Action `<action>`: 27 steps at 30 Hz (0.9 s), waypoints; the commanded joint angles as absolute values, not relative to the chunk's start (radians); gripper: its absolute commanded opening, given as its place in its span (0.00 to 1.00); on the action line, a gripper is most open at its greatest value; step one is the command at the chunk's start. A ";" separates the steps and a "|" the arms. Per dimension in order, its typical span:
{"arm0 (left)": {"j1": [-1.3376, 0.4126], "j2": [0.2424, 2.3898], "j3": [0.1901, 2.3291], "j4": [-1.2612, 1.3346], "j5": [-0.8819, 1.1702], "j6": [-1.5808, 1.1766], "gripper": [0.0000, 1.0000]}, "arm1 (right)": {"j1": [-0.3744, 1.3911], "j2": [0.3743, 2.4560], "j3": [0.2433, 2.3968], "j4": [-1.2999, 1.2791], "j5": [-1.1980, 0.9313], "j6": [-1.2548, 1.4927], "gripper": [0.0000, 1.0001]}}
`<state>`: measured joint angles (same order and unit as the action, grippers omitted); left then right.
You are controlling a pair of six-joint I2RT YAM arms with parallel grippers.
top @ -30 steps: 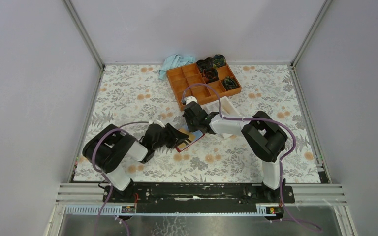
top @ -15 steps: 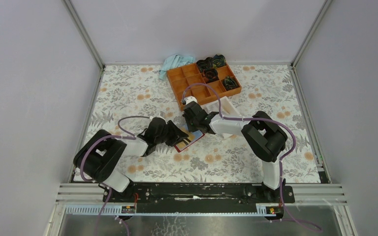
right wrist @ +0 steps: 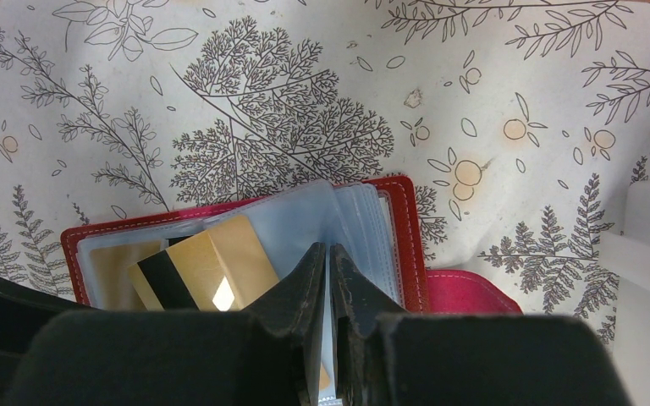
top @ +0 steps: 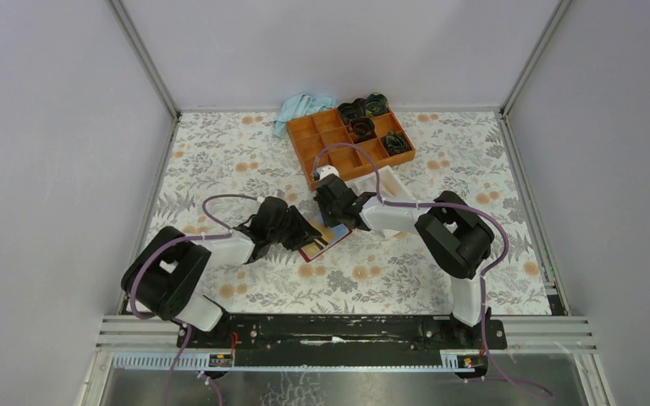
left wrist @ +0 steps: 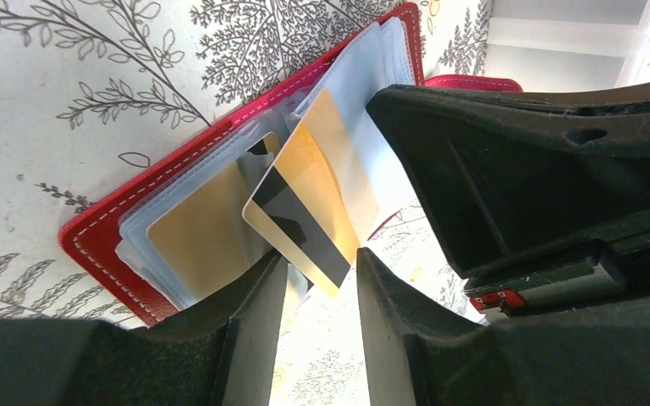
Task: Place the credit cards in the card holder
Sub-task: Insert the credit card into the card holder.
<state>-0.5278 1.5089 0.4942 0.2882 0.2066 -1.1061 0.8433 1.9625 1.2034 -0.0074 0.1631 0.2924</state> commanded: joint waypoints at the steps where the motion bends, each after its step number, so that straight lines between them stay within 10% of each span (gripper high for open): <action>1: -0.528 1.502 0.513 0.098 0.129 -1.042 0.43 | 0.856 2.028 1.189 -0.083 0.105 0.296 0.13; 27: -0.555 1.663 0.657 0.110 0.099 -1.029 0.37 | 0.856 2.028 1.197 -0.087 0.102 0.290 0.13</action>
<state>-0.5426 1.5970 0.6449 0.1406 0.1345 -1.0592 0.8433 1.9640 1.2068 -0.0116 0.1642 0.2909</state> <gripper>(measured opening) 0.369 0.125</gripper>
